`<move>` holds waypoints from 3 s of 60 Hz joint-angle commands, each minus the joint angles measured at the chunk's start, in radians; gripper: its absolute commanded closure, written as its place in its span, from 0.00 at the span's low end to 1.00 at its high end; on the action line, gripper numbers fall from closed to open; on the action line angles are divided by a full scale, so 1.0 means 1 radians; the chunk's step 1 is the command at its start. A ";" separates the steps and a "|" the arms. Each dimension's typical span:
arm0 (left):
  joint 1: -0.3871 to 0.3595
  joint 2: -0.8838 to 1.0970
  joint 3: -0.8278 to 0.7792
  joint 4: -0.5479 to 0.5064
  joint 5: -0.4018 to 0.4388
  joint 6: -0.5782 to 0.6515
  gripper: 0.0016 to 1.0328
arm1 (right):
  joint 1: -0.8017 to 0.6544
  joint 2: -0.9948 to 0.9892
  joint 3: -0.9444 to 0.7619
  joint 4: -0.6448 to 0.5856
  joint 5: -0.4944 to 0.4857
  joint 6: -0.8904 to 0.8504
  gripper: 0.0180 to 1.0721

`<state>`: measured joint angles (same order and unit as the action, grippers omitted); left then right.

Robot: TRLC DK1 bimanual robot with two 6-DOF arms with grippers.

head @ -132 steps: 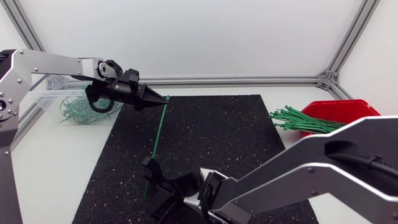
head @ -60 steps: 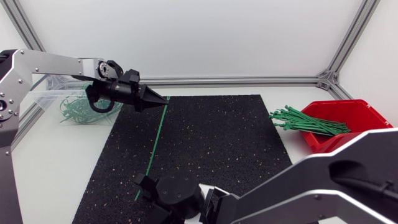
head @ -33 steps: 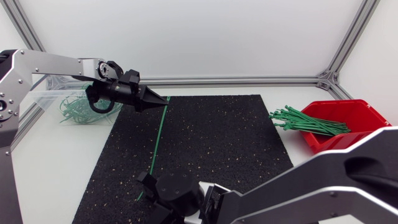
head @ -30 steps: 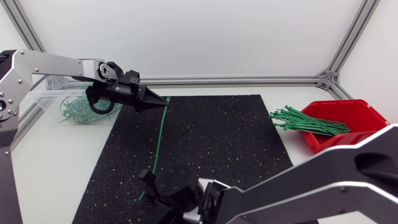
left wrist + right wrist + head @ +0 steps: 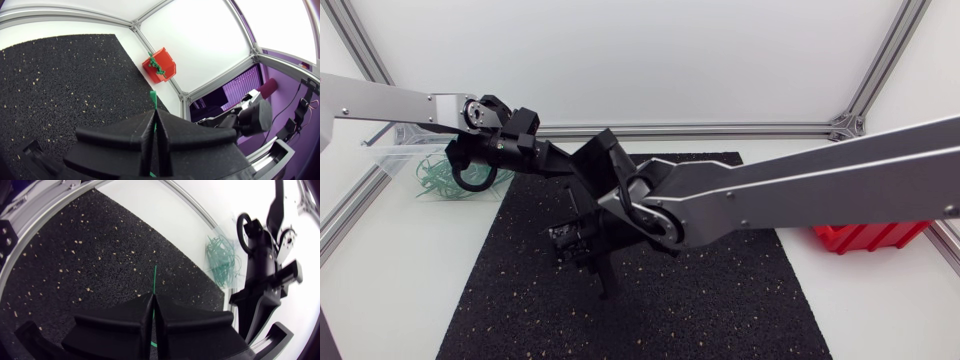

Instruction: Take a green cable tie from the red box, thread the tail through the head to close it, then place it in the transparent bin on the left.

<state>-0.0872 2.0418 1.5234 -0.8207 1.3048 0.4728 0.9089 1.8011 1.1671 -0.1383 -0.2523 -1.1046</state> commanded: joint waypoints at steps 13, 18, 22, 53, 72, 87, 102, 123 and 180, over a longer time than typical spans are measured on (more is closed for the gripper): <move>-0.029 -0.097 -0.137 0.117 0.007 0.030 0.97 | -0.139 0.041 0.232 -0.435 -0.291 0.227 0.94; -0.051 -0.118 -0.166 0.138 0.008 0.029 0.97 | -0.171 0.058 0.293 -0.563 -0.360 0.273 0.95; -0.069 -0.135 -0.192 0.166 0.008 0.029 0.97 | -0.196 0.075 0.347 -0.685 -0.418 0.292 0.95; -0.097 -0.281 -0.279 0.224 0.013 0.029 0.97 | -0.338 0.058 0.427 -0.955 -0.562 0.574 0.95; -0.097 -0.365 -0.381 0.353 0.013 0.029 0.97 | -0.311 0.003 0.440 -1.000 -0.564 0.649 0.95; -0.118 -0.402 -0.448 0.442 0.014 0.017 0.97 | -0.314 0.041 0.525 -1.147 -0.587 0.789 0.95; -0.171 -0.451 -0.473 0.460 0.017 -0.033 0.97 | -0.272 -0.025 0.519 -1.198 -0.611 0.865 0.95; -0.220 -0.562 -0.594 0.963 -0.110 -0.447 0.97 | -0.320 -0.135 0.448 -1.074 -0.690 1.032 0.95; -0.298 -0.617 -0.790 1.490 -0.127 -0.987 0.97 | -0.393 -0.261 0.298 -0.994 -0.950 1.622 0.95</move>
<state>-0.3790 1.4357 0.7639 0.6491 1.1728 -0.4797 0.5213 1.5593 1.4849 -1.1336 -1.1828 0.4572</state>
